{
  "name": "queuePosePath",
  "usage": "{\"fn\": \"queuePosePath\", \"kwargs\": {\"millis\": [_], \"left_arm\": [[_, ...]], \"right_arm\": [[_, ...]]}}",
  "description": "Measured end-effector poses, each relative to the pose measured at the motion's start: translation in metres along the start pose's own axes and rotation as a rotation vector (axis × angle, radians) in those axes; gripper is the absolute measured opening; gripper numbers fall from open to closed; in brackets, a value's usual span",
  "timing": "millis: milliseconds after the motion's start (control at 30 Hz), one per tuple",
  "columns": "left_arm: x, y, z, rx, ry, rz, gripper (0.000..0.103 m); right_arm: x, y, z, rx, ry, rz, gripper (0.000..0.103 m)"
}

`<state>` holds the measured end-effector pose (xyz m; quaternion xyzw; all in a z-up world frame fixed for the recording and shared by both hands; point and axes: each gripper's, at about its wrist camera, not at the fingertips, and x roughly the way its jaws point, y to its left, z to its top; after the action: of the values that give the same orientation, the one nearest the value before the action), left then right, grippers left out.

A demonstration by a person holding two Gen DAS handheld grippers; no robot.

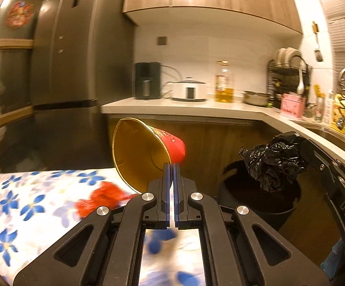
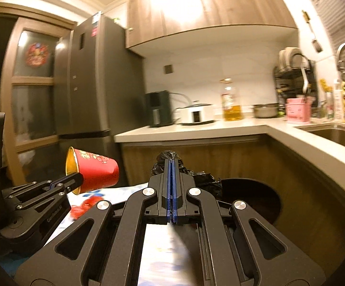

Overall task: Collect trash
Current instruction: 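Carry the red cup and black bag over the black bin with both tools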

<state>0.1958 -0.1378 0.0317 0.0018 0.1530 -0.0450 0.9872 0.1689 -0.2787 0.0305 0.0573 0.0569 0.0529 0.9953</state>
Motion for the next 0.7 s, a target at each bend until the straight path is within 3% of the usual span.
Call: {"fn": "queuePosePath", "kwargs": {"millis": [333,700], "left_arm": [[0.037,-0.054,-0.006,-0.001,0.02,-0.133,0.002],[0.074,-0.094,-0.023,0.031,0.08,-0.225,0.002]], "right_arm": [[0.007,-0.061,-0.01,0.023,-0.015,-0.161,0.001],[0.03,-0.091,-0.029,0.038,0.033,-0.19,0.001]]}}
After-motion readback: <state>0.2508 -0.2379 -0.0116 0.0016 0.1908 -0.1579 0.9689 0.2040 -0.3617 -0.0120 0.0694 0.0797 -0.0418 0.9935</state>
